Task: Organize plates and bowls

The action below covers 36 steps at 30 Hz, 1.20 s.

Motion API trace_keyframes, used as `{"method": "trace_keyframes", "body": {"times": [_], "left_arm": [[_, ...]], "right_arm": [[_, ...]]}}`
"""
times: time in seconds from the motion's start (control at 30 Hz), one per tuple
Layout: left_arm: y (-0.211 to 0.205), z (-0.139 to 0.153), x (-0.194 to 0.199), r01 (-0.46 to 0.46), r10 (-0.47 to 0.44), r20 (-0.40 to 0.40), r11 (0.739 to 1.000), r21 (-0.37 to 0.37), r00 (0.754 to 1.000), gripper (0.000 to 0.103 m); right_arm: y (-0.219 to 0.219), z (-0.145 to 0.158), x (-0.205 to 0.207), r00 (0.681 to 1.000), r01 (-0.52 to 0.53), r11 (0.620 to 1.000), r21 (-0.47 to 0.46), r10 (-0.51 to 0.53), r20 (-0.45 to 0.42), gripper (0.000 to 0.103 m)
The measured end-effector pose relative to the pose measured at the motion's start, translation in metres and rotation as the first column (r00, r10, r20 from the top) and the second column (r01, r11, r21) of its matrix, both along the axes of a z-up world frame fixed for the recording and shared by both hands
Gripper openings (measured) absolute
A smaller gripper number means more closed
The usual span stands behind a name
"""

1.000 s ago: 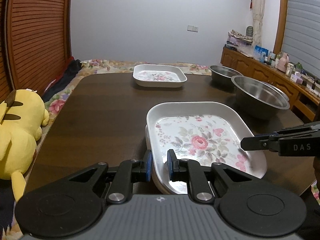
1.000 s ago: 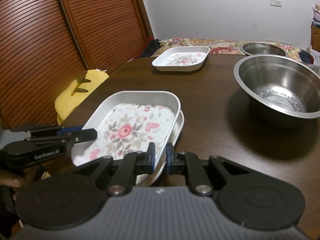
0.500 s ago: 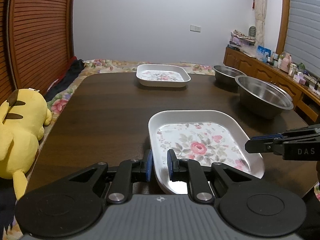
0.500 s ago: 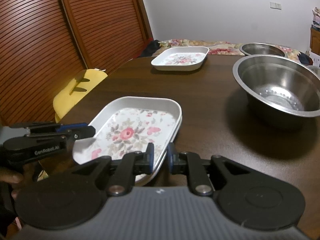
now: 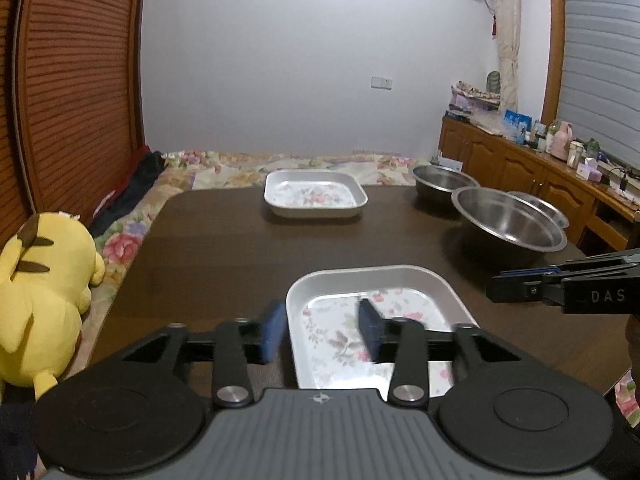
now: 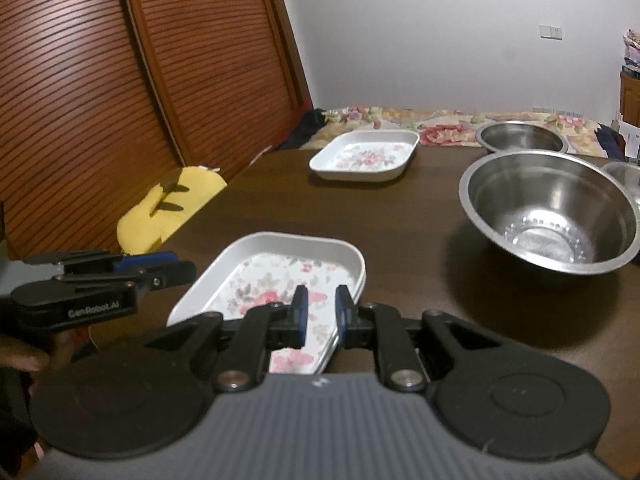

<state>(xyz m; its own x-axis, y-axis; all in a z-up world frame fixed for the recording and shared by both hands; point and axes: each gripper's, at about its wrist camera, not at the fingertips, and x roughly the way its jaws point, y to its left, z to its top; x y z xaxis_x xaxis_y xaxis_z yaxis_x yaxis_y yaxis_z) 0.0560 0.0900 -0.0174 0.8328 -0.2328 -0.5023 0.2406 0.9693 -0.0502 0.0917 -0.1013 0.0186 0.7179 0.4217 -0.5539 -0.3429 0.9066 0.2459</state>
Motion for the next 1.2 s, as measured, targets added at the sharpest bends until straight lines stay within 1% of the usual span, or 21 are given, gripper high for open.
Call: {"method": "trace_keyframes", "body": {"times": [0.03,0.07,0.1,0.2,0.23,0.27,0.3,0.33,0.4,0.47,0.53,0.6,0.87,1.07,1.13,1.2], "left_arm": [[-0.001,0.002,-0.001,0.001,-0.001,0.007,1.000,0.002,1.000,0.057],[-0.002,0.004,-0.001,0.002,-0.002,0.013,1.000,0.003,1.000,0.058],[-0.003,0.006,-0.001,0.003,-0.003,0.016,1.000,0.003,1.000,0.061],[-0.005,0.010,0.000,0.002,-0.002,0.029,1.000,0.009,1.000,0.072],[-0.007,0.011,0.000,0.004,-0.004,0.033,1.000,0.012,0.999,0.075],[-0.008,0.012,0.000,0.006,-0.007,0.036,1.000,0.014,0.999,0.075],[-0.008,0.012,0.000,0.008,-0.008,0.038,1.000,0.015,0.999,0.076],[-0.009,0.014,0.001,0.009,-0.010,0.040,1.000,0.015,0.999,0.077],[-0.009,0.015,0.001,0.011,-0.012,0.046,1.000,0.014,0.999,0.079],[-0.011,0.018,0.001,0.010,-0.011,0.056,1.000,0.013,0.998,0.081],[-0.012,0.021,0.001,0.012,-0.012,0.062,1.000,0.009,0.998,0.082],[-0.012,0.024,0.001,0.016,-0.016,0.070,1.000,0.007,0.997,0.082],[-0.010,0.029,0.002,0.007,-0.008,0.088,1.000,0.007,0.996,0.083],[-0.008,0.028,0.009,-0.005,0.004,0.102,1.000,0.011,0.995,0.093],[-0.007,0.027,0.013,0.001,-0.002,0.099,1.000,0.009,0.995,0.099],[-0.007,0.027,0.020,0.006,-0.008,0.099,1.000,0.023,0.995,0.101]], "right_arm": [[-0.001,0.002,0.000,1.000,0.002,1.000,0.003,-0.002,0.004,0.017],[-0.002,0.004,0.001,1.000,0.003,1.000,0.005,-0.003,0.005,0.017],[-0.003,0.005,0.001,1.000,0.003,1.000,0.007,-0.003,0.007,0.017],[-0.004,0.010,0.004,1.000,0.011,1.000,0.000,-0.011,0.024,0.017],[-0.005,0.012,0.004,0.999,0.016,1.000,-0.003,-0.016,0.030,0.023],[-0.006,0.013,0.004,0.999,0.021,1.000,-0.004,-0.021,0.036,0.028],[-0.008,0.015,0.004,0.999,0.026,1.000,-0.005,-0.026,0.042,0.036],[-0.009,0.016,0.004,0.998,0.032,0.999,-0.006,-0.031,0.048,0.039],[-0.011,0.020,0.005,0.998,0.032,0.999,-0.003,-0.032,0.057,0.039],[-0.012,0.023,0.005,0.997,0.035,0.999,-0.002,-0.035,0.066,0.042],[-0.013,0.027,0.004,0.996,0.037,0.999,-0.009,-0.036,0.081,0.050],[-0.013,0.031,0.004,0.994,0.042,0.999,-0.017,-0.040,0.101,0.056],[-0.019,0.042,0.007,0.990,0.055,0.998,-0.008,-0.054,0.129,0.059],[-0.023,0.049,0.014,0.986,0.064,0.998,-0.015,-0.061,0.154,0.077],[-0.024,0.050,0.018,0.985,0.068,0.998,-0.019,-0.064,0.162,0.090],[-0.024,0.051,0.023,0.983,0.064,0.998,-0.024,-0.059,0.173,0.093]]}}
